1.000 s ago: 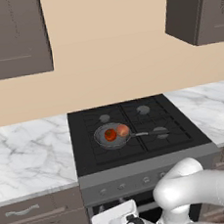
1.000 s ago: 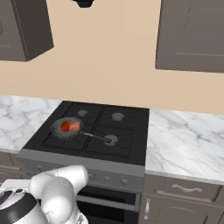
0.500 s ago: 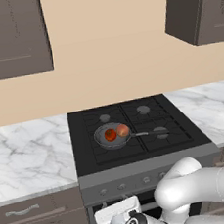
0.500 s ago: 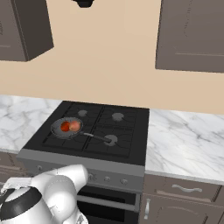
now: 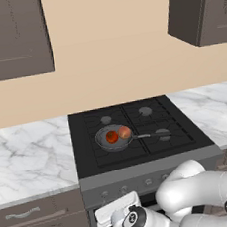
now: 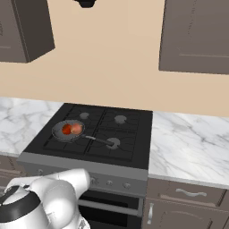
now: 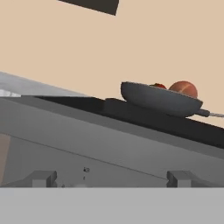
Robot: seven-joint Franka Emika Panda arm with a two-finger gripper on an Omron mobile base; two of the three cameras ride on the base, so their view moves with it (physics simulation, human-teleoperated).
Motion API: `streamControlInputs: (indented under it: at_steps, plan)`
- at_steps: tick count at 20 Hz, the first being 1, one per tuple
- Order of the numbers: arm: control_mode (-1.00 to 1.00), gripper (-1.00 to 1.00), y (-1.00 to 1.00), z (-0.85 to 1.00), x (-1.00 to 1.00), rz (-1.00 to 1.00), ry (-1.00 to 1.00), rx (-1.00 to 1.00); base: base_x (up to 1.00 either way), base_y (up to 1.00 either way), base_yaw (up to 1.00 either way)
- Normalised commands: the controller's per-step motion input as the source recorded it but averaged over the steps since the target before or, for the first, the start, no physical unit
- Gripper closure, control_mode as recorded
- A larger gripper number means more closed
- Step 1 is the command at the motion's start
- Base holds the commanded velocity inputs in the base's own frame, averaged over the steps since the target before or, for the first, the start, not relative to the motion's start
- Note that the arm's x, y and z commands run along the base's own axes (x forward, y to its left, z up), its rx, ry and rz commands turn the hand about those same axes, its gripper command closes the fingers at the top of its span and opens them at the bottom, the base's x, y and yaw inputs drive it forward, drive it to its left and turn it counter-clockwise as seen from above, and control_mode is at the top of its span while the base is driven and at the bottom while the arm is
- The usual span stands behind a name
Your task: Place the pan on the front left burner on the stove. Then place the tomato and the onion in the pan and turn on the front left burner.
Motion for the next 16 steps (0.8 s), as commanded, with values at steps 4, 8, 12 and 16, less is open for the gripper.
streamControlInputs:
  at_steps: [4, 8, 12, 16]
  plan:
    - [-1.00, -1.00, 0.00, -0.09, 0.07, 0.02, 0.00, 0.00, 0.00, 0.00, 0.00]
    - [-1.00, -1.00, 0.00, -0.18, 0.00, 0.02, 0.00, 0.00, 0.00, 0.00, 0.00]
    - [-1.00, -1.00, 0.00, -0.29, 0.00, 0.01, 0.00, 0.00, 0.00, 0.00, 0.00]
    - [-1.00, -1.00, 0.00, -0.13, 0.00, 0.00, 0.00, 0.00, 0.00, 0.00, 0.00]
